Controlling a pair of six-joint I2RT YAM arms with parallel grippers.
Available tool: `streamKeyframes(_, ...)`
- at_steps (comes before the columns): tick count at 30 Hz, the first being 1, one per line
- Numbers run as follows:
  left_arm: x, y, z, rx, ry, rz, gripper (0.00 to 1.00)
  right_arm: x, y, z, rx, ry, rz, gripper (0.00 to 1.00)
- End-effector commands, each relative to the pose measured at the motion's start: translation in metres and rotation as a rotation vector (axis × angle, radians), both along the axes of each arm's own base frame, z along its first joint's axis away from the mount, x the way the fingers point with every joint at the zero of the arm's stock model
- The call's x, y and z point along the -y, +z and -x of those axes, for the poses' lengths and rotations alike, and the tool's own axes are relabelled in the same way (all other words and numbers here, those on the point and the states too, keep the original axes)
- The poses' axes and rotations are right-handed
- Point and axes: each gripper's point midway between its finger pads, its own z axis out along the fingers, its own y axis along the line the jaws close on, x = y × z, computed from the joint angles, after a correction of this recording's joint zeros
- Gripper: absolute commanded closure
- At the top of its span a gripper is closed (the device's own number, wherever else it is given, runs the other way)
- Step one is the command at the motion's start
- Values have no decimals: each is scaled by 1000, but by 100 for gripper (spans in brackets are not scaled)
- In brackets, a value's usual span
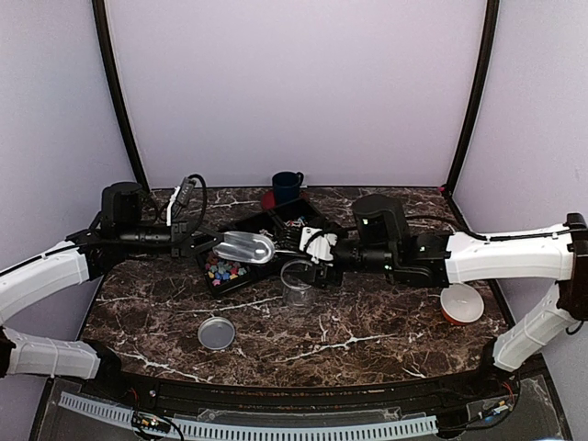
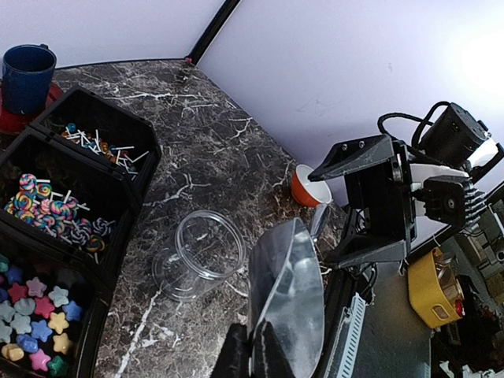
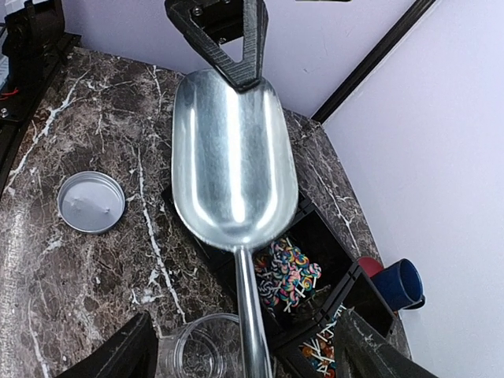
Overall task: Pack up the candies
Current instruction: Pass from the left arm to the right
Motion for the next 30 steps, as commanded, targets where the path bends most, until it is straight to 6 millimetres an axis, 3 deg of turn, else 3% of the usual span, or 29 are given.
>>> streamKeyframes(1, 13, 23, 0, 60, -24, 43, 100, -14, 12, -1, 56, -12, -13, 27)
streamKeyframes(10, 28, 21, 3, 57, -46, 42, 100, -18, 3, 6, 51, -1, 8, 42)
streamKeyframes(16, 29, 21, 5, 62, -56, 41, 100, -16, 1, 10, 47, 11, 8, 58)
streamKeyframes(25, 29, 22, 10, 68, -71, 45, 100, -13, -3, 11, 42, 8, 14, 64)
streamKeyframes(30, 29, 21, 11, 67, -73, 42, 100, -13, -5, 10, 42, 5, 24, 74)
